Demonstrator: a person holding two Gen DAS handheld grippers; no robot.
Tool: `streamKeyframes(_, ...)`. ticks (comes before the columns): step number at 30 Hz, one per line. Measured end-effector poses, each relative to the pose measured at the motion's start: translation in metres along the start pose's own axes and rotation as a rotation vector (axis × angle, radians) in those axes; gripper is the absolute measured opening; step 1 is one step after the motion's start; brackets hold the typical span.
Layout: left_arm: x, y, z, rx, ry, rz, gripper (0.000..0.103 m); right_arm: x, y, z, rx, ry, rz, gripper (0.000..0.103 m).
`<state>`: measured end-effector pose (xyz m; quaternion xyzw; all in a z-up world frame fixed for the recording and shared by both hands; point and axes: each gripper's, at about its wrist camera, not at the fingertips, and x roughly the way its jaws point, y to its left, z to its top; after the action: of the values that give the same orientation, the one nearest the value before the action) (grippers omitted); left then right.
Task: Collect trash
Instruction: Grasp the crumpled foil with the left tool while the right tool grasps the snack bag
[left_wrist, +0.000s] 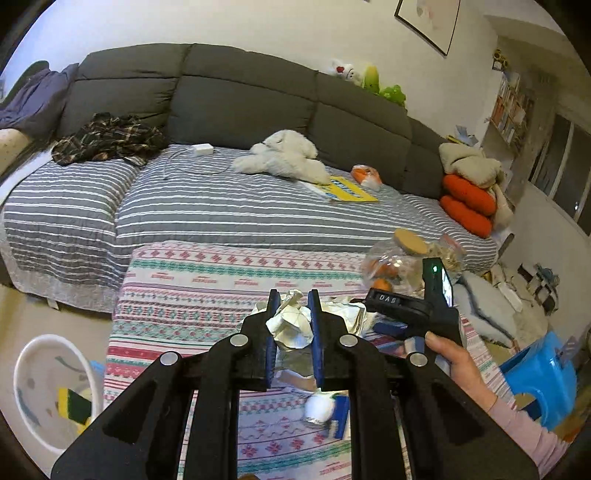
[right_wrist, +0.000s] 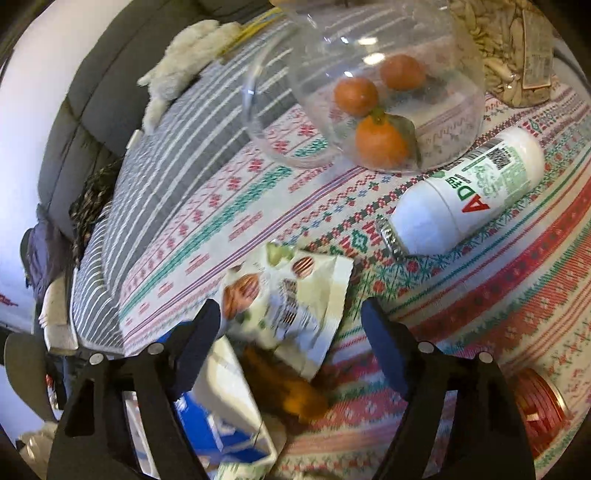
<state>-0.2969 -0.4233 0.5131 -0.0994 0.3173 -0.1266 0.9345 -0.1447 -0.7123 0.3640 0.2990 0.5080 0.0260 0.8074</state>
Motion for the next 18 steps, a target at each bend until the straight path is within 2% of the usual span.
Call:
streamKeyframes(3,0.007,0.005,0.000,-0.009,0.015,-0.003,0.014,0.006,0.005,0.001,-0.021,-0.027,-0.024,0.076)
streamKeyframes(4,0.008,0.007,0.000,-0.015,0.019,-0.007,0.014,0.009,0.008,0.001,-0.027,-0.031,-0.032,0.074)
streamKeyframes(5,0.009,0.009,-0.001,-0.017,0.021,-0.008,0.014,0.009,0.011,0.000,-0.040,-0.042,-0.036,0.066)
streamKeyframes(6,0.011,0.010,-0.001,-0.017,0.023,-0.009,0.014,0.011,0.013,0.000,-0.052,-0.042,-0.039,0.037)
streamKeyframes(7,0.012,0.010,-0.002,-0.016,0.026,-0.010,0.014,0.017,0.016,-0.002,-0.069,-0.015,-0.037,0.015)
streamKeyframes(9,0.014,0.013,-0.006,-0.016,0.029,-0.006,0.014,0.024,0.016,-0.008,-0.078,0.006,-0.036,0.015)
streamKeyframes(13,0.016,0.017,-0.008,-0.022,0.033,0.004,0.014,0.011,0.021,-0.010,-0.110,-0.059,-0.033,0.008)
streamKeyframes(18,0.015,0.016,-0.008,-0.031,0.029,0.004,0.014,-0.030,0.032,-0.009,-0.184,-0.172,-0.037,0.006)
